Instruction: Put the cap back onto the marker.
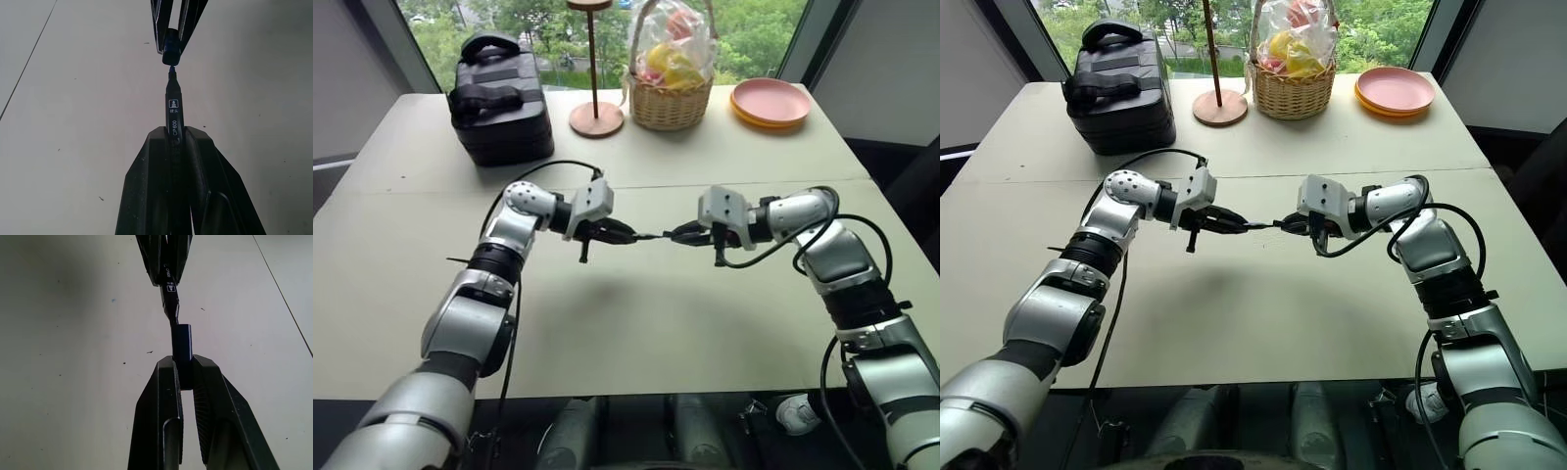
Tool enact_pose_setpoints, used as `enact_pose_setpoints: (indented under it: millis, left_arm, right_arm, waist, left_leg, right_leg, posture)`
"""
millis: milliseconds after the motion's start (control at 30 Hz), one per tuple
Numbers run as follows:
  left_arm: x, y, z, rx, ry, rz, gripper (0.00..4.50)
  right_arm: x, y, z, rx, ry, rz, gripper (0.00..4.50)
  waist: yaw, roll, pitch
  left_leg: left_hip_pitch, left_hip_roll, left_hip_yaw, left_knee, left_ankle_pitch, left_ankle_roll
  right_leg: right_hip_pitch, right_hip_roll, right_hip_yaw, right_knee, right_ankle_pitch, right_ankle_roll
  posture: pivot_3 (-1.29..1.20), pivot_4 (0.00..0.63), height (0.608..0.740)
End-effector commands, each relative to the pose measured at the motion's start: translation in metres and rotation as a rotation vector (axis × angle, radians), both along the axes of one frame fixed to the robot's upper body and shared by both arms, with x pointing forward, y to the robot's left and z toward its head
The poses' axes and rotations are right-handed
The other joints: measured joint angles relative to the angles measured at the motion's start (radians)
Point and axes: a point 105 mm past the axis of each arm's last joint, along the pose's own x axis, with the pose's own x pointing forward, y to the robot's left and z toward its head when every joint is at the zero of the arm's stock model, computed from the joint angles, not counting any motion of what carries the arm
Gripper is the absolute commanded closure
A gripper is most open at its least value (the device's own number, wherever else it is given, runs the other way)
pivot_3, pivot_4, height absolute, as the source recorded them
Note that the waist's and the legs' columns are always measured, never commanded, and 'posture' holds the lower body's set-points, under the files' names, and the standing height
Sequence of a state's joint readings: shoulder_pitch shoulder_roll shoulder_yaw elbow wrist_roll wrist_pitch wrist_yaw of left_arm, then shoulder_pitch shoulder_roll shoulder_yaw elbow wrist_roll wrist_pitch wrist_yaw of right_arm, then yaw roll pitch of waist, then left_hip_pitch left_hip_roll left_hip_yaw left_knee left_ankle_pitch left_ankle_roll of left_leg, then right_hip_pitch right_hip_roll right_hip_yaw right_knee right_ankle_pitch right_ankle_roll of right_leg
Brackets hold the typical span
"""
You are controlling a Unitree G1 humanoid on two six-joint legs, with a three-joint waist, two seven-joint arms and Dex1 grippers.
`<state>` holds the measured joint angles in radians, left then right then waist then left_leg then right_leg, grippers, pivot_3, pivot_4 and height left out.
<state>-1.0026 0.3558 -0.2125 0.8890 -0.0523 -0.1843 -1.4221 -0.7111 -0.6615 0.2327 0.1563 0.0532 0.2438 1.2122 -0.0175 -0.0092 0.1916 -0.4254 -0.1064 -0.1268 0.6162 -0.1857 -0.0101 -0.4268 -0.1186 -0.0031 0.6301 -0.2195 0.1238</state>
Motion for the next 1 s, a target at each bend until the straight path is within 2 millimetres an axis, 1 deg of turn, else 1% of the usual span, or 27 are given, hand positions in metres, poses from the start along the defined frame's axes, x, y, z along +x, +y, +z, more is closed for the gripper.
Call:
enact_pose_setpoints:
  millis: [33,167,467,600,800,1000]
  left_arm:
    - [0.003,0.003,0.02,-0.019,-0.059,-0.004,4.5]
    - [0.002,0.004,0.021,-0.021,-0.056,-0.005,4.5]
    - [0.0,-0.004,0.022,-0.04,-0.051,-0.02,4.5]
    - [-0.002,-0.008,0.018,-0.037,-0.045,-0.03,4.5]
    - [-0.002,-0.015,0.013,-0.033,-0.049,-0.037,4.5]
    - [0.002,-0.021,0.013,-0.027,-0.061,-0.028,4.5]
  right_arm:
    - [0.0,-0.001,0.009,0.006,-0.036,0.007,4.47]
    - [0.001,0.0,0.008,0.008,-0.035,0.005,4.47]
    - [0.001,0.002,0.007,0.01,-0.035,0.012,4.47]
    - [0.0,0.004,0.008,0.013,-0.038,0.015,4.47]
    - [-0.004,0.01,0.009,0.015,-0.04,0.042,4.47]
    - [-0.008,0.016,0.007,-0.014,-0.049,0.073,4.47]
  waist:
    - [0.0,0.0,0.0]
    - [0.001,0.0,0.0]
    - [0.0,0.0,0.0]
    - [0.0,0.0,0.0]
    - [0.001,0.0,0.0]
    - [0.001,0.0,0.0]
  left_leg:
    - [0.0,0.0,0.0,0.0,0.0,0.0]
    - [0.0,0.0,0.0,0.0,0.0,0.0]
    - [0.0,0.0,0.0,0.0,0.0,0.0]
    - [0.0,0.0,0.0,0.0,0.0,0.0]
    - [0.0,0.0,0.0,0.0,0.0,0.0]
    - [0.0,0.0,0.0,0.0,0.0,0.0]
  right_leg:
    - [0.0,0.0,0.0,0.0,0.0,0.0]
    - [0.0,0.0,0.0,0.0,0.0,0.0]
    - [0.0,0.0,0.0,0.0,0.0,0.0]
    - [0.0,0.0,0.0,0.0,0.0,0.0]
    - [0.0,0.0,0.0,0.0,0.0,0.0]
    - [0.0,0.0,0.0,0.0,0.0,0.0]
  posture:
    - [0.0,0.15,0.74]
    - [0.0,0.15,0.74]
    - [0.0,0.15,0.74]
    - [0.0,0.15,0.74]
    - [0.0,0.15,0.74]
    - [0.0,0.15,0.74]
